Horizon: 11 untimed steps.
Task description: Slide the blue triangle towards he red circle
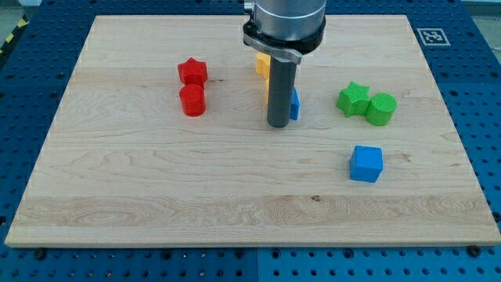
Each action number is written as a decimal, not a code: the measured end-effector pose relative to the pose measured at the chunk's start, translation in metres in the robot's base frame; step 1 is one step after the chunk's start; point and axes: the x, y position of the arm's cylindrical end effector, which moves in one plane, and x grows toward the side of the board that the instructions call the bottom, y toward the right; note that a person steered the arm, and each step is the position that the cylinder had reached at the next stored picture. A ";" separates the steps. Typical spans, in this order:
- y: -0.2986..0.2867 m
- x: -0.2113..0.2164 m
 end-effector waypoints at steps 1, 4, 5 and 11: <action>0.032 0.009; 0.063 -0.027; 0.028 -0.027; -0.070 -0.004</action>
